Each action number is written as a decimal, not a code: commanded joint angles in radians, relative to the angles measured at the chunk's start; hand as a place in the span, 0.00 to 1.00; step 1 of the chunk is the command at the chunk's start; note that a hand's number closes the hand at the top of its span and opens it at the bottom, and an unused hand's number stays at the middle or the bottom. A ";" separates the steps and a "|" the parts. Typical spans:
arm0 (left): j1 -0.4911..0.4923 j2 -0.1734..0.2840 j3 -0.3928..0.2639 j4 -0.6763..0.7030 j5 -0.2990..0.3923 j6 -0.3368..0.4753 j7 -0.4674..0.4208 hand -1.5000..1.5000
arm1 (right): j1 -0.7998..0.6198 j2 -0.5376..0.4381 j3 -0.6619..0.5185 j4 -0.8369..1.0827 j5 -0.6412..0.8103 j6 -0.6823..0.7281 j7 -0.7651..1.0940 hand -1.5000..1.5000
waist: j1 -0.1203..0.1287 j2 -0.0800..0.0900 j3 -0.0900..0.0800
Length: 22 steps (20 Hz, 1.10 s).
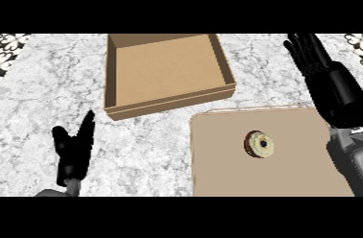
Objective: Pick the cupcake from the tray and place it in the cardboard box
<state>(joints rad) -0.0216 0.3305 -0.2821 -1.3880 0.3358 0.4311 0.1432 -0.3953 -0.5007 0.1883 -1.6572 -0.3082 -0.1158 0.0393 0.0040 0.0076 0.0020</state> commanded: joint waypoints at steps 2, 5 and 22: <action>0.048 0.076 -0.001 -0.111 -0.070 -0.007 -0.010 0.50 | 0.006 0.071 -0.062 0.052 -0.018 -0.016 -0.076 0.00 | 0.002 -0.007 -0.001; 0.086 0.210 0.023 -0.241 -0.152 -0.006 -0.044 0.50 | -0.020 0.136 -0.100 0.022 -0.048 -0.098 -0.091 0.00 | -0.012 -0.009 0.000; -0.001 0.159 0.009 -0.149 -0.226 -0.046 -0.056 0.50 | 0.274 -0.150 -0.005 0.033 0.372 -0.177 0.108 0.00 | -0.019 -0.010 -0.005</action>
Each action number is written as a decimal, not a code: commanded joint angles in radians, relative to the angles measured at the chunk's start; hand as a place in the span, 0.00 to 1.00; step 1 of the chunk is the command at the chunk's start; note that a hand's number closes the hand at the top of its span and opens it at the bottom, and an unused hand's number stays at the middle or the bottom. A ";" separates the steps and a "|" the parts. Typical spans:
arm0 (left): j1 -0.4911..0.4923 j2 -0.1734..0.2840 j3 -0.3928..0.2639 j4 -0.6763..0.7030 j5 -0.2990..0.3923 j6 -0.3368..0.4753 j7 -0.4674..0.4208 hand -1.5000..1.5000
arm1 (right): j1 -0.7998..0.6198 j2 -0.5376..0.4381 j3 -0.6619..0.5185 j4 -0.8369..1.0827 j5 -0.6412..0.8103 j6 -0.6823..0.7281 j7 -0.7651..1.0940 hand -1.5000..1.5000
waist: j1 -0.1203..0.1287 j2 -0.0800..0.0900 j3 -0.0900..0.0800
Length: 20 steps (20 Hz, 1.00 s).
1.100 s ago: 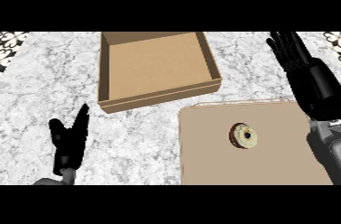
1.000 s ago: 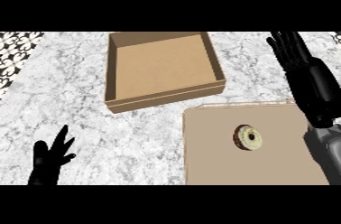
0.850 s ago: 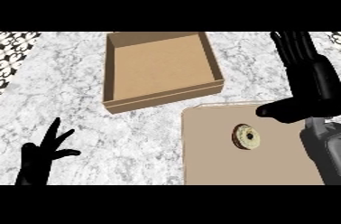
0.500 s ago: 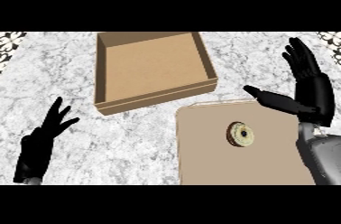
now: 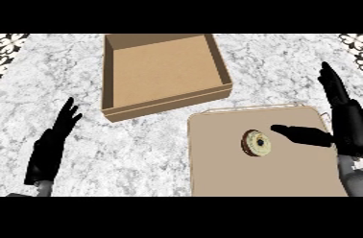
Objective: Pick the cupcake from the tray and place it in the cardboard box
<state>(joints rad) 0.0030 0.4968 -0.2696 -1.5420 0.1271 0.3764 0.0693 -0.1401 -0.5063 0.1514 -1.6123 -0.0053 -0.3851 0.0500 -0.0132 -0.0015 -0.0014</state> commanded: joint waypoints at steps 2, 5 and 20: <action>-0.001 0.036 0.040 0.003 0.027 -0.044 -0.002 0.50 | 0.041 -0.210 0.073 -0.067 0.076 0.177 0.178 0.00 | 0.002 -0.004 -0.003; -0.028 0.016 0.024 0.013 0.009 -0.036 0.007 0.50 | -0.020 -0.321 0.107 -0.099 0.062 0.337 0.315 0.00 | 0.009 0.000 -0.003; -0.028 -0.081 0.052 0.080 -0.057 -0.076 -0.046 0.50 | -0.115 -0.147 0.260 -0.261 0.122 0.571 0.830 0.00 | 0.015 0.002 0.001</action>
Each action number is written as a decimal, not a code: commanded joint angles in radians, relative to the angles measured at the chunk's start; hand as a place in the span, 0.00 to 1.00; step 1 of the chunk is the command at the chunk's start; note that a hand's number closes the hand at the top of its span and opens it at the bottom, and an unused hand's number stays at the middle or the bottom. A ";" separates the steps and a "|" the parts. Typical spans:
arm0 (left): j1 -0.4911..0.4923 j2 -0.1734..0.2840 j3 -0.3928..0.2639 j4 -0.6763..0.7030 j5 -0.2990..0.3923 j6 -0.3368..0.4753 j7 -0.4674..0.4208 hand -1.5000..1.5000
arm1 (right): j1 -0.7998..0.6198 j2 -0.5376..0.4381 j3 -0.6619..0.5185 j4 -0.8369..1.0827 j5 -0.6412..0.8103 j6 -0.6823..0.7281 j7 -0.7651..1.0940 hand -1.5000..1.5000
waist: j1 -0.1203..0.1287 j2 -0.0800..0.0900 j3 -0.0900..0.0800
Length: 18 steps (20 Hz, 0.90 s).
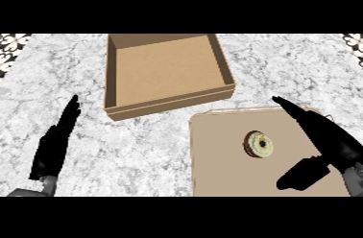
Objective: Pick the cupcake from the tray and place it in the cardboard box
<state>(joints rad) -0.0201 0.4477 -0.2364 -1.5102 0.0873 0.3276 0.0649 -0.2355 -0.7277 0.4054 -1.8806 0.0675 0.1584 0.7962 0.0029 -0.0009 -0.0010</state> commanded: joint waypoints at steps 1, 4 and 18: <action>0.050 0.004 0.021 -0.059 -0.012 -0.029 0.020 0.50 | -0.042 0.104 0.029 0.017 0.078 0.021 0.125 0.00 | 0.005 0.000 0.001; -0.020 -0.043 0.056 0.032 -0.024 -0.055 -0.010 0.50 | 0.028 0.148 0.031 0.023 0.166 0.024 0.083 0.00 | -0.003 0.001 0.001; 0.022 -0.102 0.116 -0.071 -0.138 -0.095 0.066 0.50 | 0.116 0.302 -0.032 0.141 0.357 0.104 -0.050 0.00 | -0.002 0.000 0.001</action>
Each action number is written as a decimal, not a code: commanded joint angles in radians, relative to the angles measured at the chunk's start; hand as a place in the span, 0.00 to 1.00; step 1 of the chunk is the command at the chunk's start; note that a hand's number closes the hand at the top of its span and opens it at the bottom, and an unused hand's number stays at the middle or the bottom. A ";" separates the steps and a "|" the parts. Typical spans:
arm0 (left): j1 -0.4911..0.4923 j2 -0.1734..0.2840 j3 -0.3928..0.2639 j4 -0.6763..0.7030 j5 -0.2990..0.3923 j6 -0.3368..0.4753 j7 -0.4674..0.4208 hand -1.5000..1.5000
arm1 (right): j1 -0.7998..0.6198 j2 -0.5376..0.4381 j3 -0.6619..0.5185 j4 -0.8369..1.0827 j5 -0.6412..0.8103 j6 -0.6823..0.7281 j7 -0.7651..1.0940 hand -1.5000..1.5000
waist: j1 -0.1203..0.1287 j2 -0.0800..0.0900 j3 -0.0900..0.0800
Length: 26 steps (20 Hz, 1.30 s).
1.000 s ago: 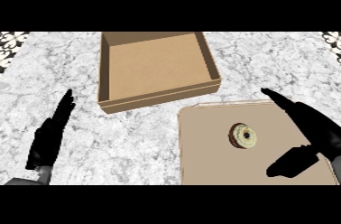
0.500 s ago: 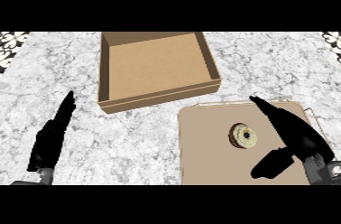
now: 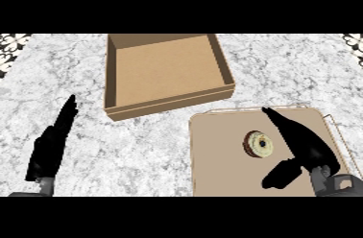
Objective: Pick the cupcake from the tray and place it in the cardboard box
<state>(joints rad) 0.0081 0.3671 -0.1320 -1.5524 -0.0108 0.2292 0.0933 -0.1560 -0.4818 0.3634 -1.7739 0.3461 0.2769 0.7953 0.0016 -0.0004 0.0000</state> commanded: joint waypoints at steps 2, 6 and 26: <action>0.011 -0.060 0.004 -0.046 -0.050 0.003 0.049 0.50 | -0.011 0.048 -0.068 0.015 0.043 0.061 -0.025 0.00 | 0.000 0.000 0.000; -0.029 -0.068 0.040 0.016 -0.063 -0.038 0.014 0.50 | -0.025 0.132 -0.035 0.090 0.134 0.044 -0.038 0.00 | 0.001 0.000 0.000; 0.022 -0.142 0.137 0.019 -0.140 -0.138 -0.048 0.50 | 0.027 0.216 -0.159 0.190 0.256 0.146 -0.209 0.00 | 0.000 0.000 0.000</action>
<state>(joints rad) 0.0181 0.2455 0.0001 -1.5331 -0.1315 0.0978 0.0632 -0.1401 -0.2656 0.2274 -1.6401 0.5845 0.4109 0.6532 0.0015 -0.0004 -0.0001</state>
